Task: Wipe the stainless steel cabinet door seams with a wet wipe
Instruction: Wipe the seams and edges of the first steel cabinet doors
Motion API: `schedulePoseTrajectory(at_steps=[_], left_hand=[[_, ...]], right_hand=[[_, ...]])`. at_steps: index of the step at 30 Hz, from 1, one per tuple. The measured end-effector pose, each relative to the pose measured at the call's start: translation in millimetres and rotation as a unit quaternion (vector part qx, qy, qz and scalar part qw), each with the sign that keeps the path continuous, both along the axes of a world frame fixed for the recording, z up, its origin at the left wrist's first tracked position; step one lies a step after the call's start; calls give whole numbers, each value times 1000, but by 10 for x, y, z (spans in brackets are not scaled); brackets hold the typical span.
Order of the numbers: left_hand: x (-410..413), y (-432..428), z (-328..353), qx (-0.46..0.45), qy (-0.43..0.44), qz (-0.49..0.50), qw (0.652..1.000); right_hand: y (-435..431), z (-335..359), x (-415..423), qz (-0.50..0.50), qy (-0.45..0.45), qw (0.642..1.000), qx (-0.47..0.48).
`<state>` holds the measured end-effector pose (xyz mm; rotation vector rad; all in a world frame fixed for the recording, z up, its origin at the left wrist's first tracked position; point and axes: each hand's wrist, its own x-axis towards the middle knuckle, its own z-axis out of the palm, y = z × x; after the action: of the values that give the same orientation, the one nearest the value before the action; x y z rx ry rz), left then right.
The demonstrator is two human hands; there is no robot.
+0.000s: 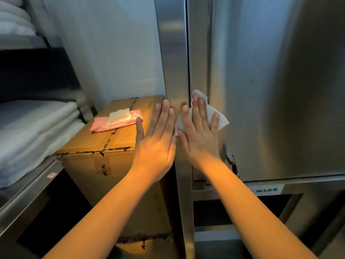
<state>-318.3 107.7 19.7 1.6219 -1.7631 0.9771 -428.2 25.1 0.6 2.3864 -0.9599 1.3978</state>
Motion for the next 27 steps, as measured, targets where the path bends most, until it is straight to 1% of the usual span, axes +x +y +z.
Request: schedulePoseTrajectory(at_steps=[5,9,11,16,19,27], left_hand=[[47,-50,446,-36,-2,-23,999],[45,-55,864,-73,-8,-20,997],[36,-69,1101,-76,-6,-17,997],[67,-118,1620,-86,-43,8,995],[83,-146,1852,-94,-51,11,994],[69,-213,2331,-111,-30,8,993]], right_hand=[[32,503,-9,-6,-1,1000,-18],[-8,927,-12,-25,25,999,-32],[-39,1171,-16,-32,32,998,-38],[-113,1792,-25,-24,37,997,-71],[-159,2151,-17,-25,30,994,-97],[-236,2905,1,-23,12,989,-144]])
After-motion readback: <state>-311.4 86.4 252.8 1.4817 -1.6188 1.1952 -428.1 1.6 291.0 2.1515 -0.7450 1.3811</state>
